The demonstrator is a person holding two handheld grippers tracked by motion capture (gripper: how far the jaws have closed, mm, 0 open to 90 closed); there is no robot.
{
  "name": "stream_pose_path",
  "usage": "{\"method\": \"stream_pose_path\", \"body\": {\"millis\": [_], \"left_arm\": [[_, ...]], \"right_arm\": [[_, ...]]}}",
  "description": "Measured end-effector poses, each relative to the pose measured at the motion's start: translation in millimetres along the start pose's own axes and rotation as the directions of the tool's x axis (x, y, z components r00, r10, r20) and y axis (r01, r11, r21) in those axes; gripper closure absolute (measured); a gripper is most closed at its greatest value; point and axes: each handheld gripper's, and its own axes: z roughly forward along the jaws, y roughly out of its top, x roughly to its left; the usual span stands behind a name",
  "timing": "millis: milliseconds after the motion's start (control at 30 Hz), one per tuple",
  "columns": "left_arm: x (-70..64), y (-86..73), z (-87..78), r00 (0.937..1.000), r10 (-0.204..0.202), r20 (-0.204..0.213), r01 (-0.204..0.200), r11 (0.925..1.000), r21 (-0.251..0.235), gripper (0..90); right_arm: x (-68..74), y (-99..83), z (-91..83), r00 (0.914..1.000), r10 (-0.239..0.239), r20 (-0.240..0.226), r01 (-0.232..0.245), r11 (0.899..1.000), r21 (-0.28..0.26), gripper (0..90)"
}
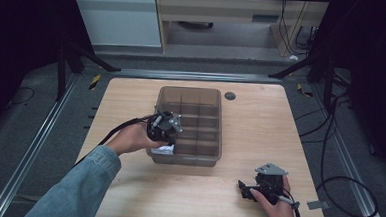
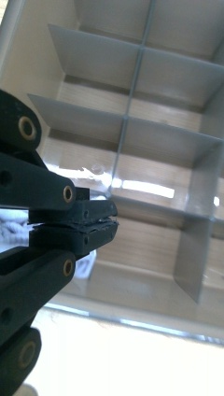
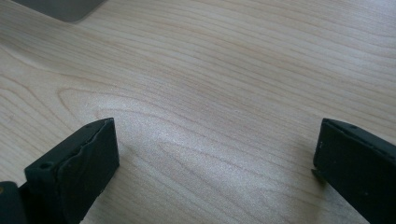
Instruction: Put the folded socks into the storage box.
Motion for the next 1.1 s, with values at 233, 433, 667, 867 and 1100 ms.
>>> {"method": "stream_pose_path", "body": {"millis": [233,433,667,867,1100], "left_arm": [[-2.2,-1.7,-12.2,0.9997,-0.008,-0.023,0.007,0.9992,-0.039,84.5],[1.4,-4.2,-19.3,0.9962,-0.056,-0.067,0.051,0.9959,-0.074,58.4],[3.6,-7.5,-29.5,0.9904,-0.097,-0.098,0.087,0.9911,-0.101,41.8],[6.0,-16.6,-45.3,0.9793,-0.158,-0.127,0.136,0.9769,-0.165,19.0],[2.6,-44.6,-63.7,0.9613,-0.235,-0.144,0.196,0.9501,-0.243,5.6]], "right_arm": [[0.0,0.0,0.1,1.0000,0.000,0.001,0.000,1.000,0.000,0.3],[0.0,0.0,0.1,1.0000,0.000,0.001,0.000,1.000,0.000,0.4],[0.0,0.0,0.0,1.0000,0.000,0.000,0.000,1.000,0.000,0.3],[0.0,0.0,0.0,1.0000,0.000,0.001,0.000,1.000,0.000,0.3],[0.4,-0.1,-0.2,1.0000,0.004,0.001,-0.004,1.000,0.002,0.4]]}}
